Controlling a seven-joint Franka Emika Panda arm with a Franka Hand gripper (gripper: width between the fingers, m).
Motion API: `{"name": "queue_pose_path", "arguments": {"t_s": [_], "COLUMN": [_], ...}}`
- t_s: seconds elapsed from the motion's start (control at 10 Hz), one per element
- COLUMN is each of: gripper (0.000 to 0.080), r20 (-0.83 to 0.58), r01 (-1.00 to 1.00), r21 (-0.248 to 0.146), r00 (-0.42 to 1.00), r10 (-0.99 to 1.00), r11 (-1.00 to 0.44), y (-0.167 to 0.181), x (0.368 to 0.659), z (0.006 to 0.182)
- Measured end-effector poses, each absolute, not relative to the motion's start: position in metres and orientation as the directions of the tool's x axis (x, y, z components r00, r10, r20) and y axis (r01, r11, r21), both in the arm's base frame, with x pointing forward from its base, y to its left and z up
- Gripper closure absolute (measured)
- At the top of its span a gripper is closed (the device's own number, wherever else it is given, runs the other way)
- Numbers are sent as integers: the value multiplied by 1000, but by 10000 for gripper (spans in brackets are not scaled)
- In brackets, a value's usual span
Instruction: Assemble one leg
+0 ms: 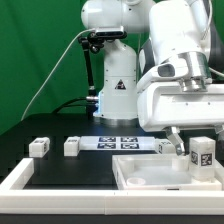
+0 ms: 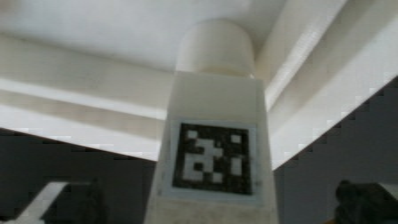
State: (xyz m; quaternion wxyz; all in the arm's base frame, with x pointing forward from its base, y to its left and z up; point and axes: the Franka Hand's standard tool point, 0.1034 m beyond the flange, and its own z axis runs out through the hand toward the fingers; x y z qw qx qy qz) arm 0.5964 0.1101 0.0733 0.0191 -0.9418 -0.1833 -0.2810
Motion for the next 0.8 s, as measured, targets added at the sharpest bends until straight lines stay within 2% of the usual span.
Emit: {"name": "queue_pose_path", "arguments": {"t_s": [0.3,0.5,0.6,0.7,0.8], "gripper": [151,151,151,151,151], "r20": [524,501,449,341,265], "r01": [359,366,370,386,385], "r21": [71,64,47,14,-10], "r00": [781,793,822,865,891], "r10": [342,347,351,367,368], "r11": [-930,-929,-928,-923,-923], "y": [106,108,106,110,115], "x": [603,601,598,598,604], "z": [94,91,81,78,82]}}
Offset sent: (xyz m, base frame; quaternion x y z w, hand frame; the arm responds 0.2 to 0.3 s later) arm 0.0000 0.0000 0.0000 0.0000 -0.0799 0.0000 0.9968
